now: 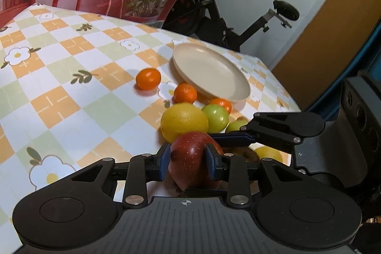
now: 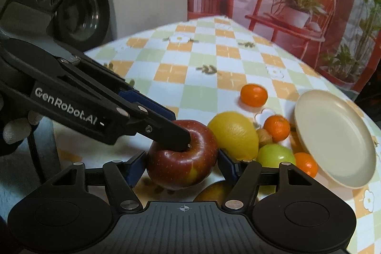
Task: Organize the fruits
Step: 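Close the left gripper around the red apple, then lift the red apple with the left gripper and carry it over the plate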
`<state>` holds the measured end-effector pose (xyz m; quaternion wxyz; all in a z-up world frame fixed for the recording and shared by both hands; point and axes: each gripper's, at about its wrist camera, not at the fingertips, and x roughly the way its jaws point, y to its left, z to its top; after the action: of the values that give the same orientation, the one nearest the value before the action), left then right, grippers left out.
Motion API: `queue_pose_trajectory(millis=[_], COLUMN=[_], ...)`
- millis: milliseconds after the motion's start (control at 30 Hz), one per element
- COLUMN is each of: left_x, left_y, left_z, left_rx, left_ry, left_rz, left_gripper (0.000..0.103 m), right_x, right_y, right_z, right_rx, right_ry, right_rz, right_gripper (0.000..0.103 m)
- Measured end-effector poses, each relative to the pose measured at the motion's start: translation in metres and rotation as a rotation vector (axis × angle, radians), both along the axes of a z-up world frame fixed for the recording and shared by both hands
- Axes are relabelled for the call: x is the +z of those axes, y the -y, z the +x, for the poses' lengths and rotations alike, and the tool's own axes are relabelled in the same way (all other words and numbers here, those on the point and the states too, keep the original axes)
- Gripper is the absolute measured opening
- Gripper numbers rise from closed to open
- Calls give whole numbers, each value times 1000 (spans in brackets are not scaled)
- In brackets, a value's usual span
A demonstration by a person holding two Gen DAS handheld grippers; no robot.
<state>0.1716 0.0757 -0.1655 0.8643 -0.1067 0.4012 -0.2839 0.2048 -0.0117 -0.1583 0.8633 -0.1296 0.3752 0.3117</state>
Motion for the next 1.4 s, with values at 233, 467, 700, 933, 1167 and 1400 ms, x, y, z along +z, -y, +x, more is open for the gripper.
queue_pose_trajectory(millis=[233,467,700,933,1167,1400], left_x=[25,43,50,46,27,11], left_y=[7,31,60,80,97,109], left_z=[11,35,70,106,152,188], left_rx=[-1,-27,-51,-71,-81,-85], left_ry=[48,87,106,107,59,19], left_rz=[-7,-2,26,59,81,96], left_gripper=[34,34,33,33,33,33], right_x=[23,42,50,42,17,-9], right_y=[14,41,72,98,120,136], right_z=[7,22,50,89,134,169], right_rx=[-25,-60,-114,-150,-171,-206], right_ry=[62,114,140,135,97,63], right_rz=[54,76,94,115,124,146], right_gripper=[61,61,61,61,61,61])
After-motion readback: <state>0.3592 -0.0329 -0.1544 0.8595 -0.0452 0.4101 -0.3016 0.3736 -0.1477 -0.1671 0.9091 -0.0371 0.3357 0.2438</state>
